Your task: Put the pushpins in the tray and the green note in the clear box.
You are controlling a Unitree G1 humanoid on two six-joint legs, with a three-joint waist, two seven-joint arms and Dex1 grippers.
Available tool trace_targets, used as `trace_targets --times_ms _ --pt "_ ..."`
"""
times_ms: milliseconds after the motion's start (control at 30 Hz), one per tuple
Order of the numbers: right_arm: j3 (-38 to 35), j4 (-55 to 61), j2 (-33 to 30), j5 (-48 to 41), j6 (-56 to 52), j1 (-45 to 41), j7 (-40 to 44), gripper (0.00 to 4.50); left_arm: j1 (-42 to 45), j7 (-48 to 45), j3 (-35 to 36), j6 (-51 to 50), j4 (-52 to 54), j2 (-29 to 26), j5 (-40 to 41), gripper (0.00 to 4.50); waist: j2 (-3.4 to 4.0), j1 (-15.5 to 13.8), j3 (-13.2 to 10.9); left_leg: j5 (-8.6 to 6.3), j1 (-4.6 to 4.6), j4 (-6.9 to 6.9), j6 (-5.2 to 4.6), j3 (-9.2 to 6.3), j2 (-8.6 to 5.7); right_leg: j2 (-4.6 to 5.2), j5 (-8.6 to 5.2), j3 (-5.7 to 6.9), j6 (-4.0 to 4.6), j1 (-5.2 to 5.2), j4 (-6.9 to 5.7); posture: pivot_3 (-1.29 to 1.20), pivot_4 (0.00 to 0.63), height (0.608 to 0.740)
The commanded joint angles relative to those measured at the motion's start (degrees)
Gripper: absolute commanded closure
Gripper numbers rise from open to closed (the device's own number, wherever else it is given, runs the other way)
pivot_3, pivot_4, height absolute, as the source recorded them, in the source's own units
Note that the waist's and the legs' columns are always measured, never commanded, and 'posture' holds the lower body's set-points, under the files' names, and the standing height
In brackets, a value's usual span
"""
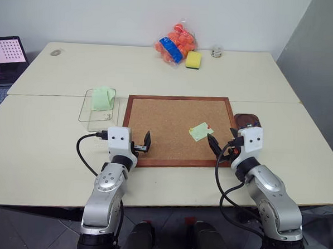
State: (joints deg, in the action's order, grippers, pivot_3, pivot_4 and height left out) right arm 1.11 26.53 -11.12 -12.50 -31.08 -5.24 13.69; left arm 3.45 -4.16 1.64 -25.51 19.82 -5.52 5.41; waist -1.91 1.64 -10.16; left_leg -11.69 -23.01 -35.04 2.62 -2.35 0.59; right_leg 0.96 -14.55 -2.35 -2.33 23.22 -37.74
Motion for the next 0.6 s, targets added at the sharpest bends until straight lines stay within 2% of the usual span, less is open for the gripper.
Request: trace_targets --times_ms 33,200,367,600 --pt "-0.46 0.58 -0.11 -0.33 1.63 -1.08 0.35 0.00 2.11 -0.63 0.15 1.62 0.18 -0.51 0.03 0.03 0.00 0.00 0.00 0.00 0.00 0.00 0.00 0.00 0.00 0.00 0.00 0.00 0.00 0.00 0.00 0.00 0.150 0.740" --pt "-0.80 0.35 -0.49 -1.21 1.87 -1.78 1.53 0.00 2.52 -4.09 -0.25 3.47 0.80 -0.76 2.50 0.03 0.00 0.01 0.00 0.00 0.00 0.00 0.00 0.01 0.00 0.00 0.00 0.00 0.00 0.00 0.00 0.00 0.150 0.740" --pt "-0.70 -0.36 -2.20 -1.82 1.41 -2.95 4.05 0.00 4.29 -7.43 -1.69 1.23 -0.58 -1.74 3.62 0.03 0.00 0.00 0.00 0.00 0.00 0.00 0.00 0.01 -0.01 0.00 0.00 0.00 0.00 0.00 0.00 0.00 0.150 0.740" --pt "1.00 -4.70 -7.93 -5.70 0.00 -6.82 14.40 0.00 10.00 -23.81 -7.15 -2.57 -3.61 -7.96 9.95 0.03 0.00 0.08 0.00 0.00 0.00 0.00 0.00 0.02 -0.03 -0.03 0.00 -0.01 0.00 0.00 0.00 0.00 0.150 0.740"
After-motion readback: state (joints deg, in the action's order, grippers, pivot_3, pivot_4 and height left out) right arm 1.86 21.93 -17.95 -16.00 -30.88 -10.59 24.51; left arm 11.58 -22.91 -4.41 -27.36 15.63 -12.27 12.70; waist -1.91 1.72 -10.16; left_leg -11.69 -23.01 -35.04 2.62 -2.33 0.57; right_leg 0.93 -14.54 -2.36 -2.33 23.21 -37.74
